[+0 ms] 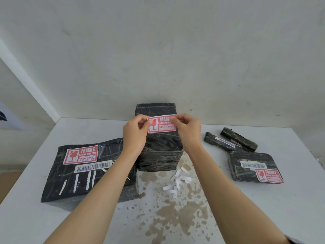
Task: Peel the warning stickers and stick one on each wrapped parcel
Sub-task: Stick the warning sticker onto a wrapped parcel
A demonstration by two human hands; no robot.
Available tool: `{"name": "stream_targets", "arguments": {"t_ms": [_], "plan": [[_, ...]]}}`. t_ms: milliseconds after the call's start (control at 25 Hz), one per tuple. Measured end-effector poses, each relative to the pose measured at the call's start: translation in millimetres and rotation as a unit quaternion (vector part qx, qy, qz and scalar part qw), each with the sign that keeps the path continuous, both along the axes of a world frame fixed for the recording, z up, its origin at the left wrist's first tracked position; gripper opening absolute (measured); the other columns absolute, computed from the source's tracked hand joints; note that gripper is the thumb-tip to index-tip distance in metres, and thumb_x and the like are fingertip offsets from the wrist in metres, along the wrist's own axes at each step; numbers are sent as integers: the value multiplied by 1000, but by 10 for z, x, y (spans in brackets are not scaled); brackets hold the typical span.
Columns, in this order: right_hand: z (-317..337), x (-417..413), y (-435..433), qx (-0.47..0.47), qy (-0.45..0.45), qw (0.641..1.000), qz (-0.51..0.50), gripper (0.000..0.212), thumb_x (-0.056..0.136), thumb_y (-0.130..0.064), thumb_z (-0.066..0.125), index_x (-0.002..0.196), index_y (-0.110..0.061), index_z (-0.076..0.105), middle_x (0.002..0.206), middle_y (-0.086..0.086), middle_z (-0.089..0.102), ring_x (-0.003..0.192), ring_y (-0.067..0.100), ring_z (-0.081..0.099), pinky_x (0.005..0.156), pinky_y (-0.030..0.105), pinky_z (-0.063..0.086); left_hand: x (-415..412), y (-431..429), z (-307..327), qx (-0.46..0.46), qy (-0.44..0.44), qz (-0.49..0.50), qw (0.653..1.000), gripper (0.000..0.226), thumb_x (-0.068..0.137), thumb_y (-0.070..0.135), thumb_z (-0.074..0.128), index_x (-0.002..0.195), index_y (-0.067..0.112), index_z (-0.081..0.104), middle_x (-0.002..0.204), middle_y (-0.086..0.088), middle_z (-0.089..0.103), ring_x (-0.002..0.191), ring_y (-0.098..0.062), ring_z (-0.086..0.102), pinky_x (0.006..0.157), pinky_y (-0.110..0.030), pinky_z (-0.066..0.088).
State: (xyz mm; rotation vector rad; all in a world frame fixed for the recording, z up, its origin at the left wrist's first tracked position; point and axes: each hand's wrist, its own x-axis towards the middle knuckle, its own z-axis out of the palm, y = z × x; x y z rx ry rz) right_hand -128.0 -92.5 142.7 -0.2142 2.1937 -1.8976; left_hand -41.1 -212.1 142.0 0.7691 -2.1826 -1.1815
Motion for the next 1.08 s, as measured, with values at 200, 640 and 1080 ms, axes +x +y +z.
{"name": "stream_targets", "arguments": {"t_ms": [200,640,1080], "plan": [[-121,14,-66,74,-34,997,4,13,87,-22,68,95,-12,72,92,2,73,84,15,69,78,29,58,-61,-138,-131,47,-100,20,994,19,87,14,67,105,8,71,105,-8,72,82,-9,60,65,-11,42],[-182,-27,-100,169,10,985,-12,19,89,-17,63,103,-10,74,98,5,73,76,13,62,64,20,48,-143,-171,-129,30,-132,12,991,39,85,8,67,123,7,61,106,-11,72,99,-19,66,91,-30,47],[-106,-114,-99,164,1,986,0,6,85,-14,68,87,-9,64,76,1,65,67,14,59,58,21,45,-118,-209,-52,61,-128,12,990,69,81,14,73,141,8,39,107,-9,71,110,-19,61,101,-34,41]]}}
